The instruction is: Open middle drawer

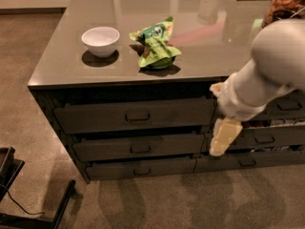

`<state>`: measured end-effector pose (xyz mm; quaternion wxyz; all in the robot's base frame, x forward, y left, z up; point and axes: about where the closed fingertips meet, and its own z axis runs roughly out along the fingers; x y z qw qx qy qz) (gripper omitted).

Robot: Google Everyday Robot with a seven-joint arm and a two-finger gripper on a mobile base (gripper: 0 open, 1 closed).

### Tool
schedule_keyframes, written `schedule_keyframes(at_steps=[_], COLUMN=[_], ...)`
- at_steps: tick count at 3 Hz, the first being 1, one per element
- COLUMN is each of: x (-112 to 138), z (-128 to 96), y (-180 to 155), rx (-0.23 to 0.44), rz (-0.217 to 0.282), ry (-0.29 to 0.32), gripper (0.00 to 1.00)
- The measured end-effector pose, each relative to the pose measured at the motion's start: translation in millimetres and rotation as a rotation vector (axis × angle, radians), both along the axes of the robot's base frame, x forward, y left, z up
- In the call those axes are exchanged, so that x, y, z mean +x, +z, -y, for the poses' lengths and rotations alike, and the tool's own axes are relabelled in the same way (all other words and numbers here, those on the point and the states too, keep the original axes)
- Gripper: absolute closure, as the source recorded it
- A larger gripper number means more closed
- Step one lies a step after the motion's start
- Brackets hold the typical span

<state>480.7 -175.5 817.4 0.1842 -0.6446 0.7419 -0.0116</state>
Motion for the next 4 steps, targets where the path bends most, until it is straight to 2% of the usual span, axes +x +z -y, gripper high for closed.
schedule_keyframes(at_steps=[1,2,3,4], x=[17,17,16,23], z=[-16,-16,-23,-47], y=[-86,-86,-111,-156], rx=[0.017,0.017,0.028,0.083], rz=[-0.029,-0.029,-0.04,-0.042], ry=[0.017,0.017,0.037,0.083], gripper=[0.0,0.0,0.0,0.0])
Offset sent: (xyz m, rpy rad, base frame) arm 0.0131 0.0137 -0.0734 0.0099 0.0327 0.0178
